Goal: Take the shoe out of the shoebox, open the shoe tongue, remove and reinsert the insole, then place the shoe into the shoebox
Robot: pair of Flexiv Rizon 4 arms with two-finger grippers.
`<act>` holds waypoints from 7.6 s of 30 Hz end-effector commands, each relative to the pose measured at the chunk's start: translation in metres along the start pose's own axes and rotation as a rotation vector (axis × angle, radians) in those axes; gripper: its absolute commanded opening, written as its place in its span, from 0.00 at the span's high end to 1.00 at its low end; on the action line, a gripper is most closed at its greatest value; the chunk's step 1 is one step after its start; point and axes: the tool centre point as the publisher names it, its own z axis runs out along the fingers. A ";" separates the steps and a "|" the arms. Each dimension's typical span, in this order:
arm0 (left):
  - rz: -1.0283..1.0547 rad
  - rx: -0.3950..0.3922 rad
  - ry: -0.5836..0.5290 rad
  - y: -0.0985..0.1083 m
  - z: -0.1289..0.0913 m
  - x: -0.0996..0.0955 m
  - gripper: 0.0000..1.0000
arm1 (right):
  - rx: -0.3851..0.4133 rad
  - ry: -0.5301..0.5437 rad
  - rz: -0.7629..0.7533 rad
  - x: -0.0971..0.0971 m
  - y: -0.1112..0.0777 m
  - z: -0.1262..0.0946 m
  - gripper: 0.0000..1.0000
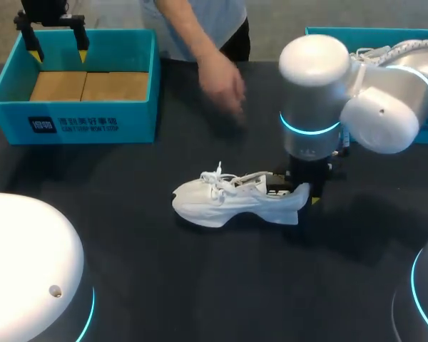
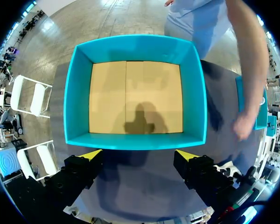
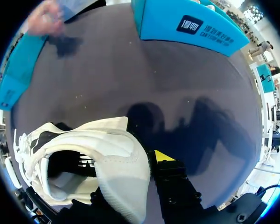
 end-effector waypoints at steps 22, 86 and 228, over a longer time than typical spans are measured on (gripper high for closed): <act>0.000 0.000 0.000 0.000 0.000 0.000 0.00 | 0.007 0.019 0.017 0.016 0.003 0.017 0.00; 0.000 0.000 0.000 0.000 0.000 0.000 0.00 | -0.103 0.370 -0.653 -0.055 0.004 -0.135 0.00; 0.000 0.000 0.000 0.000 0.000 0.000 0.00 | -0.893 1.029 -1.217 0.041 0.011 0.037 0.00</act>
